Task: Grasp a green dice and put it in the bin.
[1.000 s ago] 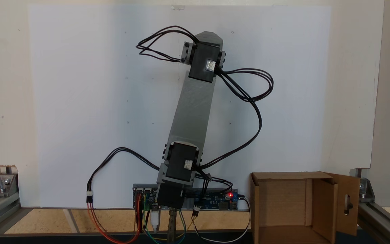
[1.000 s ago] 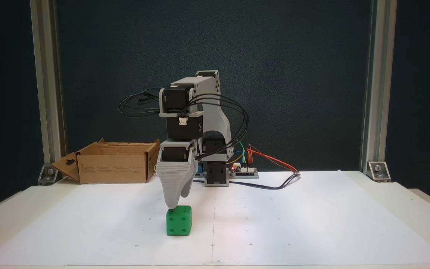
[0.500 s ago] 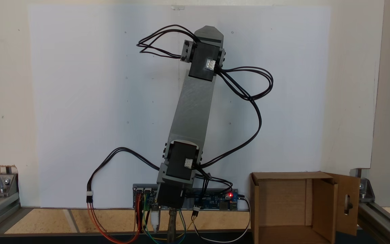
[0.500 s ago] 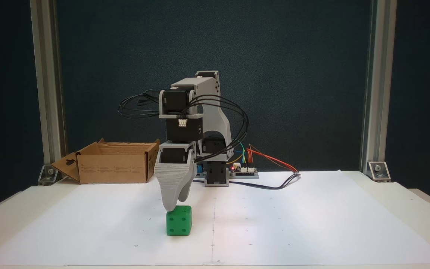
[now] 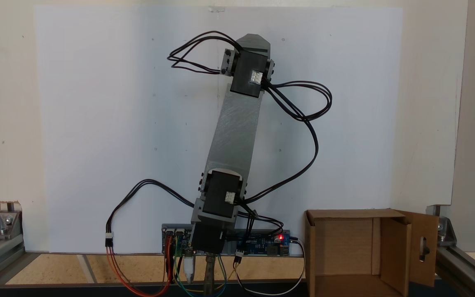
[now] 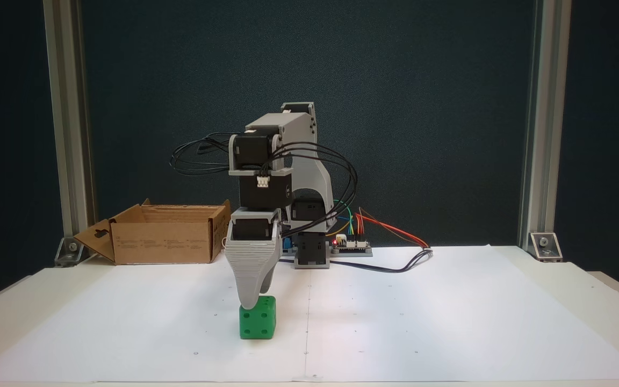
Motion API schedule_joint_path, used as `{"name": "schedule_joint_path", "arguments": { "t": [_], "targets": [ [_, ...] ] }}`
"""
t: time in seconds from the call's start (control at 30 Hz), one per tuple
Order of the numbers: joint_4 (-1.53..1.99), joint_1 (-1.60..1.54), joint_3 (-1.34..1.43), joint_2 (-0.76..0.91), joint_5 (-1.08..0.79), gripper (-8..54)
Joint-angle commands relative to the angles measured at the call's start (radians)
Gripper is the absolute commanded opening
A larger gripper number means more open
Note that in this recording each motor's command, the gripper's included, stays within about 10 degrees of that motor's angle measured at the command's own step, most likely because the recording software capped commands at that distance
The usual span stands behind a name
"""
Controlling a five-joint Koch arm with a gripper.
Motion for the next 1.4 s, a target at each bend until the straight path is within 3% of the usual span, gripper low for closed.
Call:
{"name": "schedule_joint_path", "arguments": {
  "t": [0.0,0.97,1.37],
  "targets": [
    [-0.008,-0.014,-0.011,0.002,-0.054,44.4],
    [-0.066,-0.015,0.012,-0.071,-0.054,43.0],
    [-0.126,-0.018,0.029,-0.097,-0.057,39.6]
  ]
}}
